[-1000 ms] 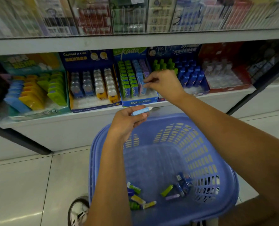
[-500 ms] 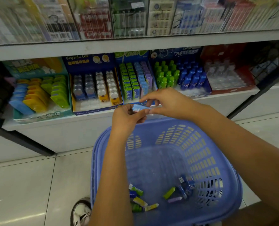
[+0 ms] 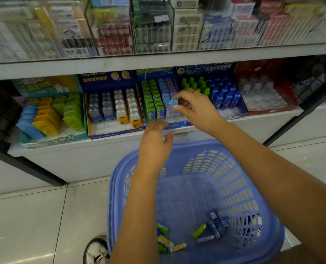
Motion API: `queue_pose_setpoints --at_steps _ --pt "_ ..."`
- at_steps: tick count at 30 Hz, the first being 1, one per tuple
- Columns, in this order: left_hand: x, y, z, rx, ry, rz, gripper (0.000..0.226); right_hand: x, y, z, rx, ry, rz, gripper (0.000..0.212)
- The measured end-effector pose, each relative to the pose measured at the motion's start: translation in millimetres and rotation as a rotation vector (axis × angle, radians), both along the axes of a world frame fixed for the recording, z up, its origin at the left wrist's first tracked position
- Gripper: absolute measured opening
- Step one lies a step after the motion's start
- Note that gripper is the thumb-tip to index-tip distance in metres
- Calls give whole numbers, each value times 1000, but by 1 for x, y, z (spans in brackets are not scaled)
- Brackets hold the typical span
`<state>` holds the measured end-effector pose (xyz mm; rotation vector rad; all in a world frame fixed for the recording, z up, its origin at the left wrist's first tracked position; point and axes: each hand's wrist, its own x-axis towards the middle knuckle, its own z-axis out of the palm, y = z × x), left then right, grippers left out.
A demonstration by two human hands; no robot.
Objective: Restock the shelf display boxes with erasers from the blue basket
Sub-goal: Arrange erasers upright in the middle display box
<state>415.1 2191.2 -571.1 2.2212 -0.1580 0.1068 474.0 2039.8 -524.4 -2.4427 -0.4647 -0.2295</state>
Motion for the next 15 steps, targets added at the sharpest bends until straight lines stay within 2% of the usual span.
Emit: queue_pose_setpoints --at_steps 3,15 --pt "-4 -3 -15 108 -28 8 40 3 2 -9 -11 -2 -3 25" --pt "3 2 -15 87 -44 35 39 4 6 -12 -46 -51 45 18"
